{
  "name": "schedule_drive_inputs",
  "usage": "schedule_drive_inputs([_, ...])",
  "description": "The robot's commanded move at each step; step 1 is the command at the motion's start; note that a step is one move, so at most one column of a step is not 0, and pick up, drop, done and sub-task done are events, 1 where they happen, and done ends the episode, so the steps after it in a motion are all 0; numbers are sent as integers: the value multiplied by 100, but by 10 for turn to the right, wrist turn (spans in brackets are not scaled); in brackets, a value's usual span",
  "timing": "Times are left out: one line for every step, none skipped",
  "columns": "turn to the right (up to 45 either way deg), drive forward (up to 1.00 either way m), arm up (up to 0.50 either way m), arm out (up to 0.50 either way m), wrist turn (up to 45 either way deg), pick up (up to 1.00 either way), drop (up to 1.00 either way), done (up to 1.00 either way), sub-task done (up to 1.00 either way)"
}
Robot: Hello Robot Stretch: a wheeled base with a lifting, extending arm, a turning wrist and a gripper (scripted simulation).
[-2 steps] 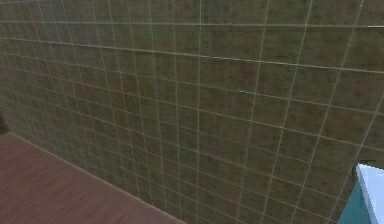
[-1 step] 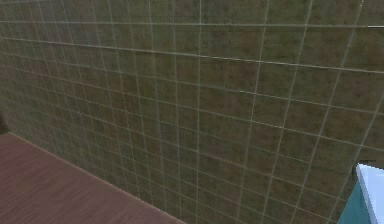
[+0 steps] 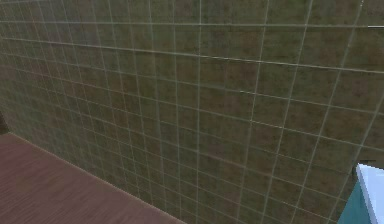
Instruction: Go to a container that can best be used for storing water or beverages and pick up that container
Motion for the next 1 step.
schedule_drive_inputs([0, 0, 0, 0, 0, 0, 0, 100, 0])
